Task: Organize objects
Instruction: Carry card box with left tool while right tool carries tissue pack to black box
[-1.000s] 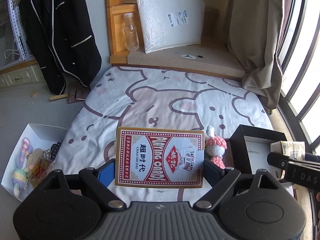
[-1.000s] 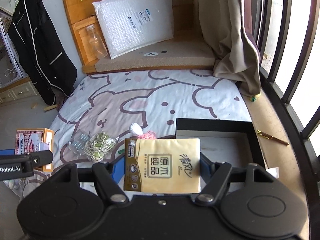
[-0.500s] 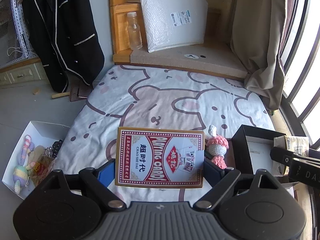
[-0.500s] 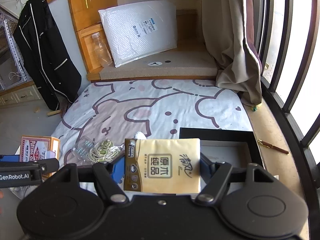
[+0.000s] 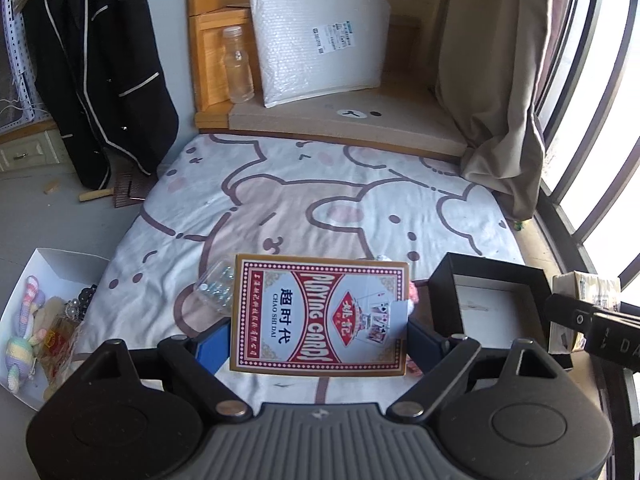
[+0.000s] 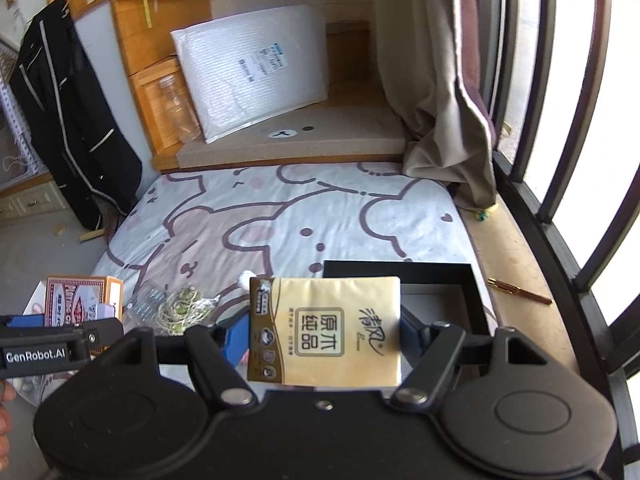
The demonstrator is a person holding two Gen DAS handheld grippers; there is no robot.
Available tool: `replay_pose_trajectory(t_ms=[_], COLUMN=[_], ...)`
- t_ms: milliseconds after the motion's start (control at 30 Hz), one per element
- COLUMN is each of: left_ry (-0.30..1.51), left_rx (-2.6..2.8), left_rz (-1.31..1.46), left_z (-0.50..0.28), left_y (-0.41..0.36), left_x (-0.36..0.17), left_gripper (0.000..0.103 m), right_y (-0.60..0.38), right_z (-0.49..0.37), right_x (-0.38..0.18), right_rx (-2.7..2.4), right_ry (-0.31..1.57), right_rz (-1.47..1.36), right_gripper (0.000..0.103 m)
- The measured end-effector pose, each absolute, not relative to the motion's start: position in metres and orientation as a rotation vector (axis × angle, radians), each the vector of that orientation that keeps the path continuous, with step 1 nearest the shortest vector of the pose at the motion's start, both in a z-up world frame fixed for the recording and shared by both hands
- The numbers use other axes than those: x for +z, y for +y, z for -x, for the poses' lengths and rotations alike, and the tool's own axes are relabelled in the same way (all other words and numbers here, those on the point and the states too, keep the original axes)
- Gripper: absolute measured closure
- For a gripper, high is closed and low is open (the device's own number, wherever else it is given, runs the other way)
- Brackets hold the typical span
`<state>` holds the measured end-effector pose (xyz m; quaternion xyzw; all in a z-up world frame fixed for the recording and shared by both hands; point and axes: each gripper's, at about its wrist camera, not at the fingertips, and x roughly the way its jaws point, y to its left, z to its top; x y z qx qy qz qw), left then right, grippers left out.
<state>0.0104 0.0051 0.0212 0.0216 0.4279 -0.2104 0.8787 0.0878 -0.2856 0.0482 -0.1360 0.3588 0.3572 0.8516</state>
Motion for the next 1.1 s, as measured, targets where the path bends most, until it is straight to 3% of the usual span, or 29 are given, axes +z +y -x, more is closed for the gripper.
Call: replay_pose_trajectory(t_ms=[1100], left_ry=[0.912], left_rx=[-0.605], left_rz=[-0.098], left_z=[0.032], left_y=[-0.109], left_x=[0.025], left_gripper=[0.014], right_y=[-0.391], right_z=[-0.146], right_x=[0.049], right_rx=[0.578], right_ry=[0.786], right_rz=[0.214], right_gripper=[0.03])
